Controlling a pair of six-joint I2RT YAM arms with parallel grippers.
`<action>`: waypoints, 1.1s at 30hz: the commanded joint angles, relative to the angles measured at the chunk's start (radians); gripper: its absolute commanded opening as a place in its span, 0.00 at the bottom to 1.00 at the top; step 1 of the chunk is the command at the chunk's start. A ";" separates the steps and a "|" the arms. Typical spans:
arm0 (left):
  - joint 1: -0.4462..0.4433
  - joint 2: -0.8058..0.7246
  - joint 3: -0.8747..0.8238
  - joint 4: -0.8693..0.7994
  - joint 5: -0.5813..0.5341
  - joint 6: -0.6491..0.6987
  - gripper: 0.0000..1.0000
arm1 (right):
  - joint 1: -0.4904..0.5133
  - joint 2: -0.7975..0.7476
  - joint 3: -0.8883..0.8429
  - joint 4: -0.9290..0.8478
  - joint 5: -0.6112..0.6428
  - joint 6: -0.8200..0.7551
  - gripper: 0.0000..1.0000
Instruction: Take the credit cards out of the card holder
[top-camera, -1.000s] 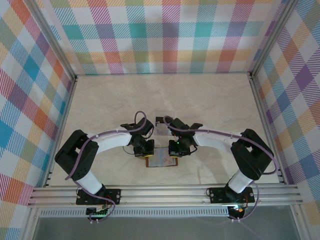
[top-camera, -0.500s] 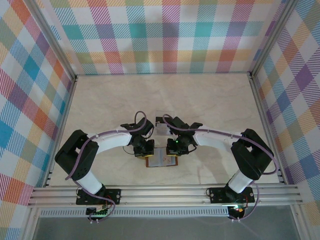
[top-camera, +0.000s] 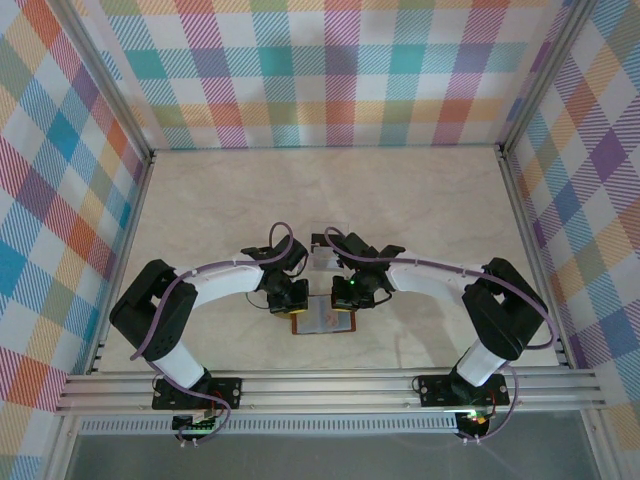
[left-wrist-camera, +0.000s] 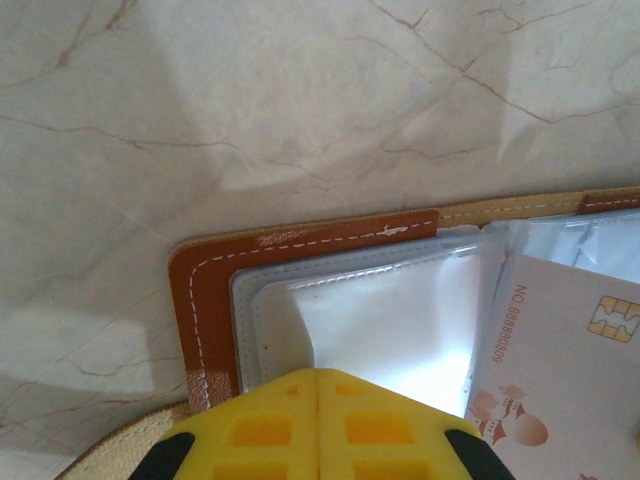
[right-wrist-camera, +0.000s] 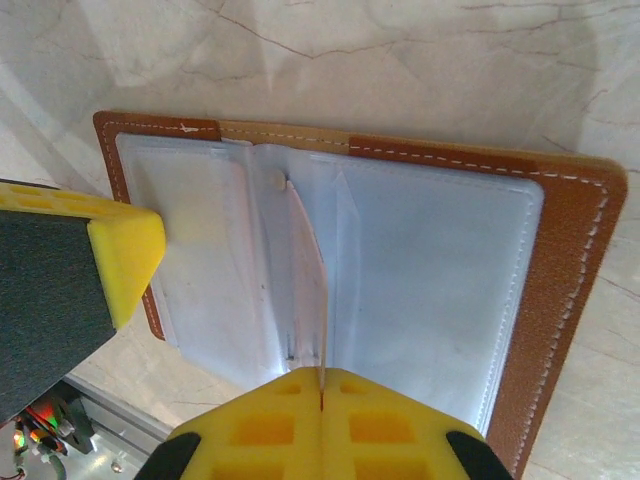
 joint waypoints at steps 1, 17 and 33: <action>-0.013 -0.039 0.012 -0.069 -0.039 0.005 0.08 | 0.004 -0.064 0.020 -0.069 0.071 -0.027 0.03; 0.006 -0.153 -0.004 -0.111 -0.104 0.006 0.11 | -0.079 -0.068 0.273 -0.268 0.226 -0.591 0.01; 0.065 -0.228 -0.102 -0.115 -0.093 0.012 0.13 | -0.132 0.119 0.571 -0.382 0.254 -1.490 0.00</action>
